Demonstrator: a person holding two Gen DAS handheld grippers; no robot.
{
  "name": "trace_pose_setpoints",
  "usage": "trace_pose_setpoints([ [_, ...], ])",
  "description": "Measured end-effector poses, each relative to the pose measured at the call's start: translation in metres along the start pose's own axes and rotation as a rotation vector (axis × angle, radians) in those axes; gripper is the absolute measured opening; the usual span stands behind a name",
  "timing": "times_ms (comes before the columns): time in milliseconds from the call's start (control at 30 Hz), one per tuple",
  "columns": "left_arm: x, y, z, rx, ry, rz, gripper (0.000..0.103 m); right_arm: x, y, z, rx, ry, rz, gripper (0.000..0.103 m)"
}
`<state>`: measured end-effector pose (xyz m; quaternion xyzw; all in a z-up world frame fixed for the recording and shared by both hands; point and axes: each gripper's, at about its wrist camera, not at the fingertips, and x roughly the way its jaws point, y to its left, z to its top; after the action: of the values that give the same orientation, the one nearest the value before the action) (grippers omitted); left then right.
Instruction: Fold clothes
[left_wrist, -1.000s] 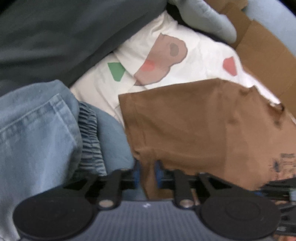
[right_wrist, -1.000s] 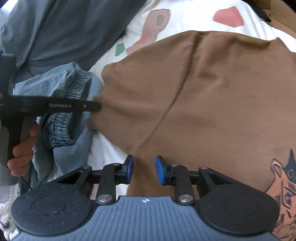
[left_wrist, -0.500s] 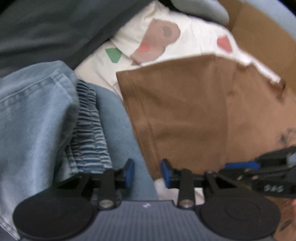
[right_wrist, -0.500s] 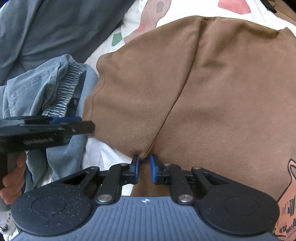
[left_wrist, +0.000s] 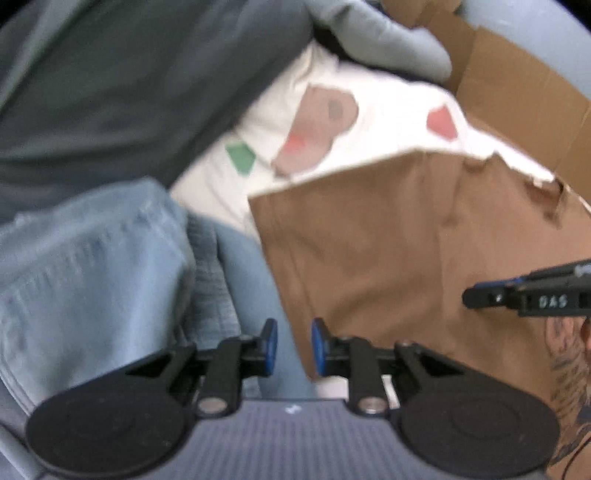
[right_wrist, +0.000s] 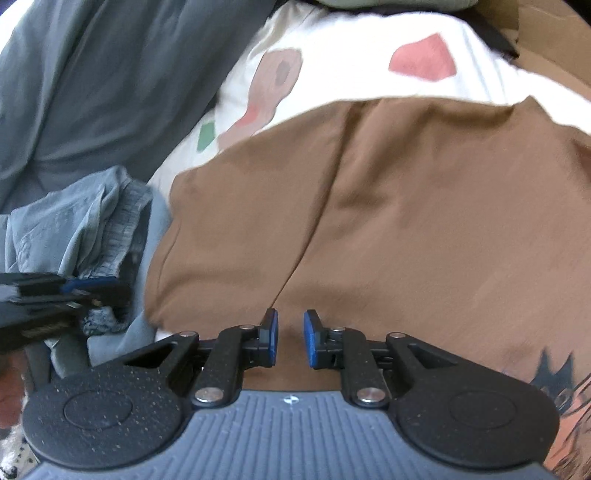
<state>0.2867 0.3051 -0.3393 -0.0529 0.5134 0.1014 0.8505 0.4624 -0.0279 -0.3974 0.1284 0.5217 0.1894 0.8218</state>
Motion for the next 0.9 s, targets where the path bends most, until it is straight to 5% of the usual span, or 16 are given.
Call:
trace_pose_setpoints([
  [533,0.07,-0.008,0.057,-0.029,-0.032,0.009,0.022,0.003,-0.037,0.08,-0.044,-0.115,-0.089,0.017],
  [667,0.091,-0.004,0.068,-0.05,-0.025,0.025,0.022,0.019,-0.037,0.096,-0.083,-0.103,-0.108,0.028],
  [900,0.103,0.011,0.07,-0.087,-0.016,0.095,0.028,0.048,-0.034,0.12,-0.15,-0.086,-0.141,0.028],
])
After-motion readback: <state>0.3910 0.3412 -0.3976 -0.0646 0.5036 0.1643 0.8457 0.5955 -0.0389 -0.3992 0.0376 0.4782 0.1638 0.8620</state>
